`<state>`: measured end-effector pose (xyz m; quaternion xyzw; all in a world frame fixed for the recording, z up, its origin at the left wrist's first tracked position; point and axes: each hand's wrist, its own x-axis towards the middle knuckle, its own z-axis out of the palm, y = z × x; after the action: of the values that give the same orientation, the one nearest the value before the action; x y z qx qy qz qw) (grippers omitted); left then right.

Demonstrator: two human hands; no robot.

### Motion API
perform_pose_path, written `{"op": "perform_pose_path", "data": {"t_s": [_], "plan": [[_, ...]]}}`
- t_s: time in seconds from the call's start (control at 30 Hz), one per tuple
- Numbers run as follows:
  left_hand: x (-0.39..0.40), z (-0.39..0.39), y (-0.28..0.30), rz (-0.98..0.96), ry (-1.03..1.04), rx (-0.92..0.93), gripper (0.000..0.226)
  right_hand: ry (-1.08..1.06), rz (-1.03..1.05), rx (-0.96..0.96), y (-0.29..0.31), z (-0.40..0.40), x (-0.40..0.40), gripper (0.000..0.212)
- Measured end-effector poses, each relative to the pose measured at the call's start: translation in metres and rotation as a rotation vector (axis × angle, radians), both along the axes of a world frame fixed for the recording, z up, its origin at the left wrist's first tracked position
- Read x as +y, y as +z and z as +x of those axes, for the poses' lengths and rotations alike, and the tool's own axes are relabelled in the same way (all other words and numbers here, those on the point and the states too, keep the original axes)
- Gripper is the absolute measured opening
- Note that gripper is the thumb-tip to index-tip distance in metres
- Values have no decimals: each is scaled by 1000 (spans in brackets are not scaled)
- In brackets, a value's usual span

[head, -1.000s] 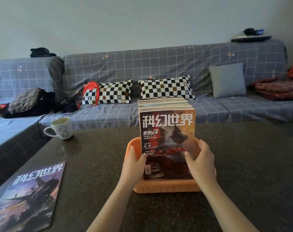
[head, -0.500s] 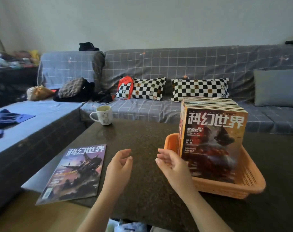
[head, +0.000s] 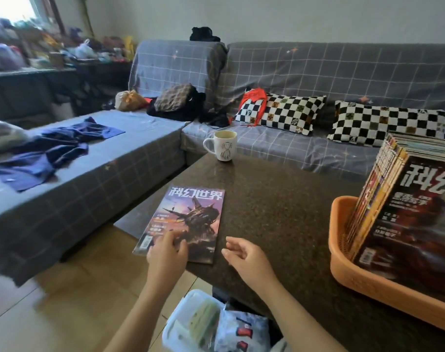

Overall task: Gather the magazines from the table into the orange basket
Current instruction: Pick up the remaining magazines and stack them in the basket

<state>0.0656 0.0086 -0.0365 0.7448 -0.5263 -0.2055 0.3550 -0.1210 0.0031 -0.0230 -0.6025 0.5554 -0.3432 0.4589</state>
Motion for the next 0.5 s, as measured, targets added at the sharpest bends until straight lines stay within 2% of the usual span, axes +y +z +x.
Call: {"op": "perform_pose_path", "data": {"t_s": [0.17, 0.27, 0.33, 0.4, 0.5], "plan": [[-12, 21, -12, 109, 86, -264, 35, 20, 118, -51, -7, 16, -8, 50], [-17, 31, -16, 224, 120, -316, 48, 68, 176, -54, -4, 22, -11, 55], [-18, 33, -13, 213, 148, -336, 51, 69, 191, -50, -4, 25, -12, 57], [-16, 33, -8, 177, 182, -294, 54, 19, 158, 2, -6, 24, -10, 56], [-6, 34, -3, 145, 198, -79, 49, -146, 55, 112, -4, 14, -7, 47]]}}
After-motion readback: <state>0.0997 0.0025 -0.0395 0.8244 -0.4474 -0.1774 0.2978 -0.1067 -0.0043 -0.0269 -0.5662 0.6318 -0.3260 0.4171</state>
